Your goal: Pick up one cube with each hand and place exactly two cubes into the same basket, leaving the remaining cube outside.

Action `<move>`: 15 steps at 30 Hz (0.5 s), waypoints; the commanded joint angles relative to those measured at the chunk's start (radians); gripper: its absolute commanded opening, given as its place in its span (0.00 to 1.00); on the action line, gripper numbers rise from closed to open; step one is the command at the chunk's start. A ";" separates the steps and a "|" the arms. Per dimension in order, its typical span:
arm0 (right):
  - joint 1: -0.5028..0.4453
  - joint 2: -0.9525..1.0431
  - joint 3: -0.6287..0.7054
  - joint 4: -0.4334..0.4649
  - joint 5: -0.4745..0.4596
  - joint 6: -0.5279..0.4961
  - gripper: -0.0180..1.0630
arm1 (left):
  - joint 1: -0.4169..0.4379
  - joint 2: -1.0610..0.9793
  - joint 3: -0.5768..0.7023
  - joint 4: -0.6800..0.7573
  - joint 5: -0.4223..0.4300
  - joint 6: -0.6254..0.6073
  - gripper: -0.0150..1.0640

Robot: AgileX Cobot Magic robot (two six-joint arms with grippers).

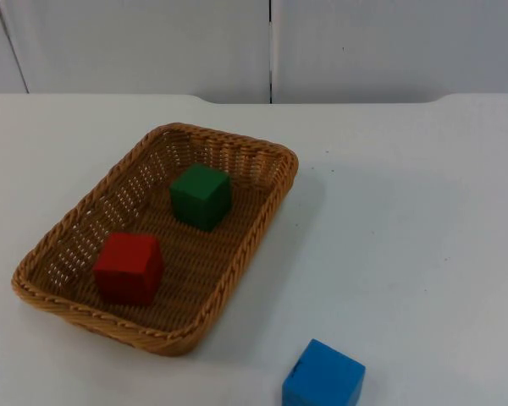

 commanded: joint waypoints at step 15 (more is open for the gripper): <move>-0.001 -0.004 -0.001 0.006 0.000 0.004 0.98 | 0.007 -0.004 0.005 -0.007 -0.007 -0.004 0.99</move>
